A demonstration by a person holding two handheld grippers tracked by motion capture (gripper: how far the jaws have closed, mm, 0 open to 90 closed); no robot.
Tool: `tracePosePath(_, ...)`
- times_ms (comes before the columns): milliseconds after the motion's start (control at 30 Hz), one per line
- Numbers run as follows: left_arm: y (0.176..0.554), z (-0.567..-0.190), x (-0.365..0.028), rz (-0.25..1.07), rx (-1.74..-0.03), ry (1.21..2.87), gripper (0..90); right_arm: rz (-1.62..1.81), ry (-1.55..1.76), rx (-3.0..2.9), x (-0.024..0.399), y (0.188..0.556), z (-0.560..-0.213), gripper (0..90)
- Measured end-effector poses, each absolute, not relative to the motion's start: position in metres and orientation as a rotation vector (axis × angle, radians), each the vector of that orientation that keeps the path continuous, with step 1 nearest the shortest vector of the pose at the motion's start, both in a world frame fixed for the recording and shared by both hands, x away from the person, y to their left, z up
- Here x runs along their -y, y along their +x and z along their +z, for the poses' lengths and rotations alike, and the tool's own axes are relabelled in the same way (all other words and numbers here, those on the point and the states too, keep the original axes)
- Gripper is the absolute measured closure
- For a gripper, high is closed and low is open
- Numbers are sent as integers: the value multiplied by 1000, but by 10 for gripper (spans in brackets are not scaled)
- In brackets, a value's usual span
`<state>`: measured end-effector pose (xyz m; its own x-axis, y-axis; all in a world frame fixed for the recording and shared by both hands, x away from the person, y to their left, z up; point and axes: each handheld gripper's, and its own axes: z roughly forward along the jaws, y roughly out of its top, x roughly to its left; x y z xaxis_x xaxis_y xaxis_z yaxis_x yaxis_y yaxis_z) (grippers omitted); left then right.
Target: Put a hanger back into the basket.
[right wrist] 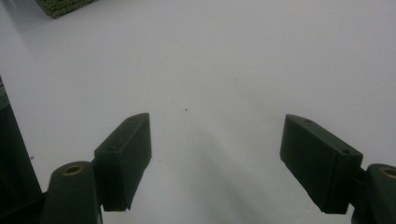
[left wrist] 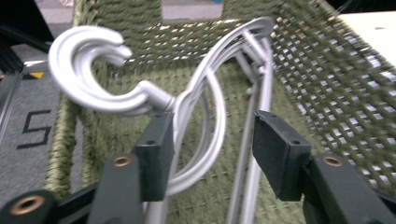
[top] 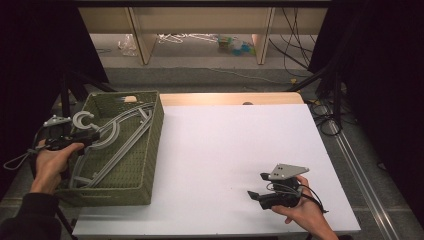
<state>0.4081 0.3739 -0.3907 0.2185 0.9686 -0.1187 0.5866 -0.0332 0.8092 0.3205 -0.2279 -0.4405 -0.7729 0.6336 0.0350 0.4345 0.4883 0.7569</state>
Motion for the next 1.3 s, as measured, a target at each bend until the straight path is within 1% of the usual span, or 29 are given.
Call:
tracePosePath(167,401,-380,-363,621,-1428,1678,368,1164,911,-2482,229,321,-441,258)
tracePosePath(267,396,-375,-355,628,-1393,1680,345,1170,914,-2473,229,322,-440,257)
tracePosePath(400,383,-368,-340,606,-1314,1676,317,1169,915,-2474,229,322,-441,252)
tracePosePath(567,363,-360,-322,602,-1227,1691,292,1168,920,-2474,229,321,-441,247)
tracePosePath(700,345,-354,-307,678,-1142,1773,282,1172,912,-2469,228,322,-441,244)
tracePosePath(733,342,-353,-305,676,-1136,1774,275,1171,917,-2470,228,321,-441,244)
tracePosePath(867,325,-349,-290,653,-1073,1756,277,1171,915,-2476,228,321,-441,244)
tracePosePath(967,316,-351,-276,602,-1027,1736,277,1166,915,-2482,227,321,-441,244)
tracePosePath(1000,314,-352,-271,604,-1014,1746,277,1168,911,-2479,227,321,-442,244)
tracePosePath(1300,303,-365,-229,534,-899,1748,264,1177,919,-2475,227,321,-441,244)
